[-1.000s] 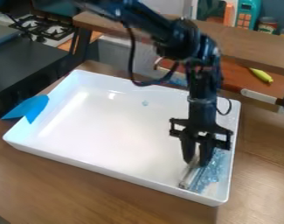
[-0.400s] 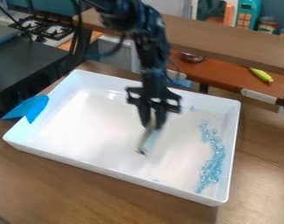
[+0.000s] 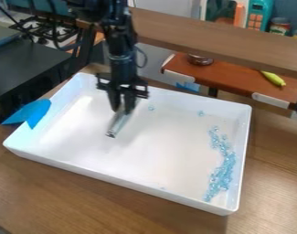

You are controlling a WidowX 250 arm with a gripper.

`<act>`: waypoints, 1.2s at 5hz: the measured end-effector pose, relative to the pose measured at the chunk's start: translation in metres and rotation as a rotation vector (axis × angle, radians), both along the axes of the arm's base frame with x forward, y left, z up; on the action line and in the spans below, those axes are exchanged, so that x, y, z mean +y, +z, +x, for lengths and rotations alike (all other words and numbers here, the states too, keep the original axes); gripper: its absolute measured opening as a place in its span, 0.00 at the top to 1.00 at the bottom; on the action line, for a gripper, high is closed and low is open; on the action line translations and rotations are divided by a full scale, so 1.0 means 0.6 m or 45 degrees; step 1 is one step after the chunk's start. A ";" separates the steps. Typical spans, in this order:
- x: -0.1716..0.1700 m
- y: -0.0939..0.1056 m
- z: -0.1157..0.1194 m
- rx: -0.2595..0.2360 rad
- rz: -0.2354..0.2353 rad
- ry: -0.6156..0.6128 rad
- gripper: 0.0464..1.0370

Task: Sweep into pile

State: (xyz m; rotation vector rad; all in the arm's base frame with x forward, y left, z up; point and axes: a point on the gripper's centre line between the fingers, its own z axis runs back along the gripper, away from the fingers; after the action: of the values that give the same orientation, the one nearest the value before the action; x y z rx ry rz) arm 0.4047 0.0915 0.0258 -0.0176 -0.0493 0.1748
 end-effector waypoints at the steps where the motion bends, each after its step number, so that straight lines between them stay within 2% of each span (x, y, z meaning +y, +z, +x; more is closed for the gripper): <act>1: 0.017 -0.017 0.019 0.021 0.026 0.034 0.72; 3: -0.017 -0.043 0.059 0.093 0.049 0.036 0.72; 4: -0.053 -0.045 0.071 0.136 0.025 0.030 0.72; 5: -0.094 -0.042 0.073 0.159 -0.026 0.000 0.72; 6: -0.162 -0.020 0.082 0.154 -0.076 -0.097 0.72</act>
State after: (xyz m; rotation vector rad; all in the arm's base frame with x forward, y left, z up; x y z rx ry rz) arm 0.4538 -0.0057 0.0139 -0.0682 0.0773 0.1010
